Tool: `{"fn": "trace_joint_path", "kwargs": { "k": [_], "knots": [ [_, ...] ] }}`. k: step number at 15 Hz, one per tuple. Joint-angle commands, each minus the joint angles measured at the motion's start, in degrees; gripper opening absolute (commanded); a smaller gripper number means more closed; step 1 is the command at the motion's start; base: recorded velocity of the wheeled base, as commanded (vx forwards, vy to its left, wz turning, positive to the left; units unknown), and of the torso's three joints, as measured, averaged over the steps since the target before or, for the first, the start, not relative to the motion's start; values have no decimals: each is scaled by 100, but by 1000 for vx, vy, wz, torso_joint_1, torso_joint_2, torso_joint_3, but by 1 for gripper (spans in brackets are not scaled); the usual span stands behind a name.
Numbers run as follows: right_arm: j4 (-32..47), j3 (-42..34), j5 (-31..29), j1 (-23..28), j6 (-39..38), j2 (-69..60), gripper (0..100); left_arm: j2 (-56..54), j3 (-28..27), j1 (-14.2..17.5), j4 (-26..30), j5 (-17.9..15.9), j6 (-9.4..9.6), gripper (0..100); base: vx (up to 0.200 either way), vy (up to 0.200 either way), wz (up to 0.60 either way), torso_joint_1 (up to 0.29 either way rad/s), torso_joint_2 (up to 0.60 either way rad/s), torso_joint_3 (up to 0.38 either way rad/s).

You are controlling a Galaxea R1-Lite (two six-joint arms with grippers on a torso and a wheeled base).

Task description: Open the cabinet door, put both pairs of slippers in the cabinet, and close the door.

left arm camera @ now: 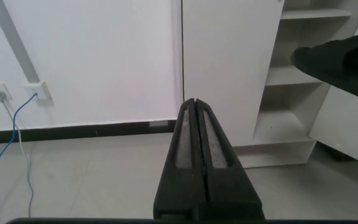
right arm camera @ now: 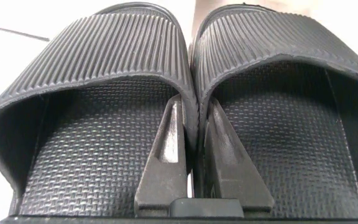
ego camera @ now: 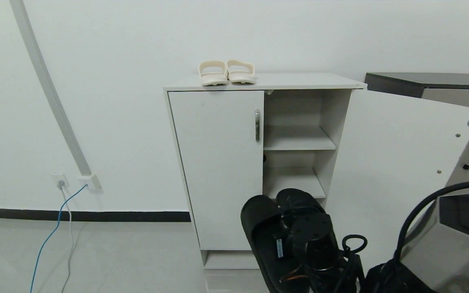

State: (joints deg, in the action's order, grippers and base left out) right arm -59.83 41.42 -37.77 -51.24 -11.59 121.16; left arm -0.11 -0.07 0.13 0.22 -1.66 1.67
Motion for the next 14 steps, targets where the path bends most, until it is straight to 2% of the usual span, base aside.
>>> {"fn": "trace_joint_path", "kwargs": {
  "k": [1,2,4,12,14],
  "knots": [
    [130,604,-548,202,-80,619,0,11,-1,4,4,-1,0,0,0,0,0,0,0,0],
    [121,788,-811,334,-89,742,0,20,-1,4,4,-1,0,0,0,0,0,0,0,0],
    [121,823,-917,492,-133,751,0,20,-1,4,4,-1,0,0,0,0,0,0,0,0],
    [112,850,-908,641,-203,936,0,20,-1,4,4,8,-18,0,0,-200,0,4,5,2],
    [103,867,-908,685,-203,1006,0,11,-1,4,4,8,-18,0,0,0,0,0,0,0]
  ]
}}
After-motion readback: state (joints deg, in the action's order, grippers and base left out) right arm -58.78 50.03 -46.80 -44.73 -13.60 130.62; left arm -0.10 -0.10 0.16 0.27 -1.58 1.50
